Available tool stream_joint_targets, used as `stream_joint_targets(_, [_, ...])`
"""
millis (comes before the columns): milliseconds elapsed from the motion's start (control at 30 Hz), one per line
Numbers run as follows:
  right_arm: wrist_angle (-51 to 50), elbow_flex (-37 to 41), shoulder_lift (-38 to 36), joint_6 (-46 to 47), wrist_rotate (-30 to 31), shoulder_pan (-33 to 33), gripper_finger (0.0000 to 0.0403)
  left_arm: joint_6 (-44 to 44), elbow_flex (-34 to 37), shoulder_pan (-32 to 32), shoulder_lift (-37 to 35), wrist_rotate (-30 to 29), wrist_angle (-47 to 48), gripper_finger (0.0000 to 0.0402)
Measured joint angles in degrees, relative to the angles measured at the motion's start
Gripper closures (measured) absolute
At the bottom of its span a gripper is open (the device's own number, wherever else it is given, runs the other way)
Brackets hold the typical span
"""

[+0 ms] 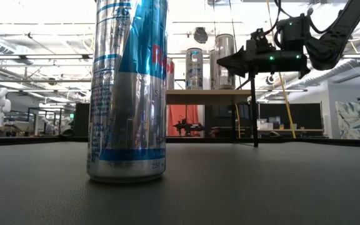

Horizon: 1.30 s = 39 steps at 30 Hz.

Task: Place canned beverage on shelf
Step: Put the white yellow soda can on the shelf aligned with the other white yellow soda can

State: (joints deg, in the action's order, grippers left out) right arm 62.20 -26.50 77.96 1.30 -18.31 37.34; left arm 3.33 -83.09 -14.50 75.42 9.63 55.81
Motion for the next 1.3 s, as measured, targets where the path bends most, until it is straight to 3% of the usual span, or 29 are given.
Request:
stream_joint_targets(133, [3.5,0.0,1.4,-0.3,0.0,0.1,0.0181,0.0,0.0,0.0,0.0,0.0,0.2,0.0008])
stream_joint_targets(1033, [1.0,-0.1,2.6,-2.0,-0.1,1.3,0.018,0.1,0.0,0.0,0.0,0.0,0.2,0.0008])
stream_joint_targets(1300, [0.4,-0.1,2.6,-1.9,-0.1,1.3,0.0122,0.1,0.0,0.0,0.0,0.0,0.2,0.0008])
